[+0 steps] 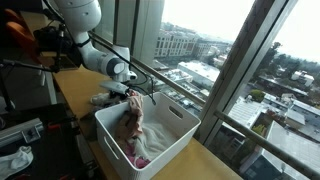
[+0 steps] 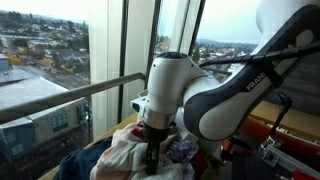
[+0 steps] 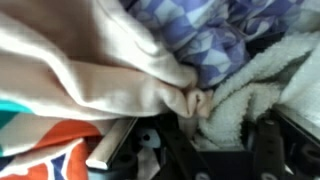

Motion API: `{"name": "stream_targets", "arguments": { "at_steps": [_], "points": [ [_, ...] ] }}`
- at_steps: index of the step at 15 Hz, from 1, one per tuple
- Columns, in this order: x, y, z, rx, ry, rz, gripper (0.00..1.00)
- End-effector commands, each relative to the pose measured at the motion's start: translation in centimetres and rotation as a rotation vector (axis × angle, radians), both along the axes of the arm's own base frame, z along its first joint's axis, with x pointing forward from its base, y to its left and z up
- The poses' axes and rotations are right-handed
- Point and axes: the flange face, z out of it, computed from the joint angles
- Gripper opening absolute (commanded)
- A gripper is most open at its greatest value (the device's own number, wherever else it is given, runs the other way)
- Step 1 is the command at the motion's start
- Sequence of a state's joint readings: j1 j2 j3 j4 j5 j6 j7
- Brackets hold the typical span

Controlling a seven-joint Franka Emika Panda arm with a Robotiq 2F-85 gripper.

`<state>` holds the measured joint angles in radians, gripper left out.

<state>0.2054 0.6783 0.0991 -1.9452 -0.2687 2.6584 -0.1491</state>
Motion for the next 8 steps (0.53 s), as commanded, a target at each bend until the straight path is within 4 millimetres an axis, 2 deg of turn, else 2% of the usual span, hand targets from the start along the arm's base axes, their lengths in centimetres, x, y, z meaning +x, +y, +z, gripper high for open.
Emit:
{"name": "stream_targets", "arguments": {
  "at_steps": [1, 6, 8],
  "points": [
    [-1.0, -1.8, 5.2, -0.035, -0.040, -0.012, 0.00],
    [-1.9, -5.0, 11.5, -0.054, -0.104, -0.046, 0.00],
    [-2.3, -6.5, 14.5, -0.065, -0.138, -0.063, 0.00]
  ]
}}
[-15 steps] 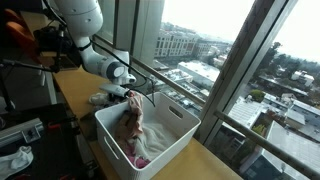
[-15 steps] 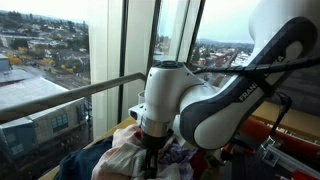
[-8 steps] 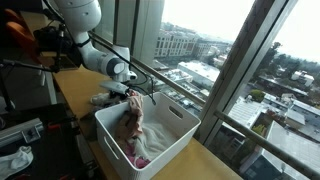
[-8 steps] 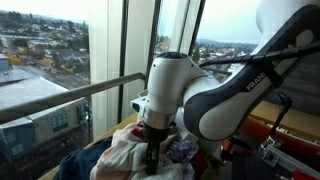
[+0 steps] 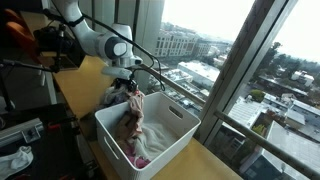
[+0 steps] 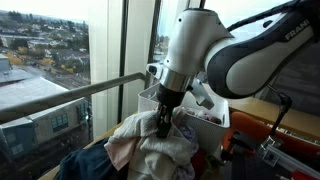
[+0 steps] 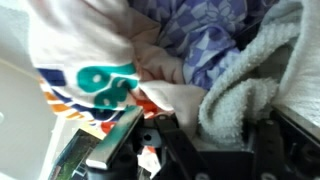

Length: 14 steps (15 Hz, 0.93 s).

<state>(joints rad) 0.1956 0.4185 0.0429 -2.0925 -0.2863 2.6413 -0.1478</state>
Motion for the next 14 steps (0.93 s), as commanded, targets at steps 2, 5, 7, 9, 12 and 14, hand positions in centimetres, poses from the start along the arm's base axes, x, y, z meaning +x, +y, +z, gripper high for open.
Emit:
{"name": "stream_targets", "arguments": {
  "at_steps": [2, 5, 7, 9, 12, 14],
  "points": [
    [-1.9, -4.1, 8.6, -0.043, -0.070, -0.055, 0.00],
    [-2.2, -7.1, 15.0, -0.052, -0.139, -0.114, 0.00],
    [-2.4, -9.7, 19.4, -0.069, -0.179, -0.159, 0.00],
    [-2.8, -12.4, 22.9, -0.088, -0.210, -0.203, 0.00],
    [-3.6, -16.1, 26.3, -0.102, -0.239, -0.269, 0.00],
    [-3.9, -18.1, 27.0, -0.112, -0.245, -0.306, 0.00]
  ]
}}
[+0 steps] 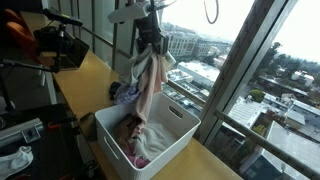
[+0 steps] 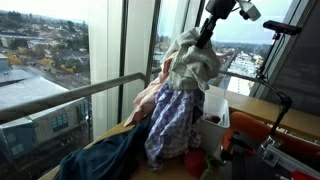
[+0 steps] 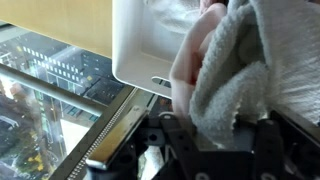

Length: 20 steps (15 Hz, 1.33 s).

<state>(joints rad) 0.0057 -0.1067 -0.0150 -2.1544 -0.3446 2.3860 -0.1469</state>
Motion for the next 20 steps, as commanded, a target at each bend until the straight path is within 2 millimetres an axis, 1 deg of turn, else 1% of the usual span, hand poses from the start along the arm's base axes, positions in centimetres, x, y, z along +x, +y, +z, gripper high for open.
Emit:
{"name": "stream_targets", "arguments": {
  "at_steps": [1, 4, 6, 8, 9, 11, 12, 13, 14, 16, 18, 20],
  "points": [
    [-0.7, -3.4, 2.2, -0.027, -0.014, -0.057, 0.00],
    [-1.0, -6.0, 3.0, -0.034, -0.021, -0.099, 0.00],
    [-1.3, -7.6, 4.6, -0.048, -0.034, -0.125, 0.00],
    [-1.6, -9.3, 6.8, -0.069, -0.053, -0.155, 0.00],
    [-1.9, -10.2, 8.1, -0.079, -0.059, -0.173, 0.00],
    [-3.0, -11.1, 11.8, -0.097, -0.079, -0.202, 0.00],
    [-3.6, -11.5, 13.9, -0.103, -0.092, -0.215, 0.00],
    [-3.8, -12.1, 15.7, -0.110, -0.103, -0.224, 0.00],
    [-4.3, -12.2, 17.8, -0.117, -0.119, -0.232, 0.00],
    [-4.9, -12.3, 21.0, -0.136, -0.144, -0.242, 0.00],
    [-5.3, -12.4, 23.4, -0.155, -0.163, -0.247, 0.00],
    [-5.7, -12.3, 24.8, -0.160, -0.174, -0.243, 0.00]
  ]
}}
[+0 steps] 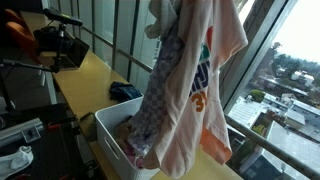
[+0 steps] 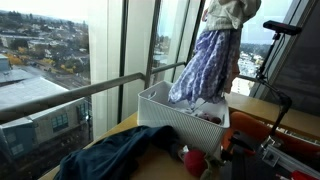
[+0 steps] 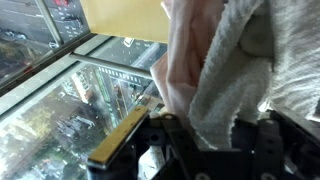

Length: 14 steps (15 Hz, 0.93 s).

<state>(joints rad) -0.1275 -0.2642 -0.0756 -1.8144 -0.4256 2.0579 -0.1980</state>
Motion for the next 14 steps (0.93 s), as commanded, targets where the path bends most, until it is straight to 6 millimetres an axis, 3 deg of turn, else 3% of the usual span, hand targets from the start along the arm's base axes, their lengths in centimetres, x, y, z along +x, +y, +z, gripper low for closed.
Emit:
{"name": "stream_targets", "arguments": {
  "at_steps": [1, 6, 11, 14],
  "points": [
    [-0.2, 0.1, 2.4, -0.036, -0.007, 0.009, 0.00],
    [0.2, 2.9, -1.5, -0.029, 0.030, 0.046, 0.00],
    [1.1, 7.1, -7.7, -0.002, 0.118, 0.093, 0.00],
    [1.8, 8.5, -12.1, 0.009, 0.156, 0.122, 0.00]
  ]
}}
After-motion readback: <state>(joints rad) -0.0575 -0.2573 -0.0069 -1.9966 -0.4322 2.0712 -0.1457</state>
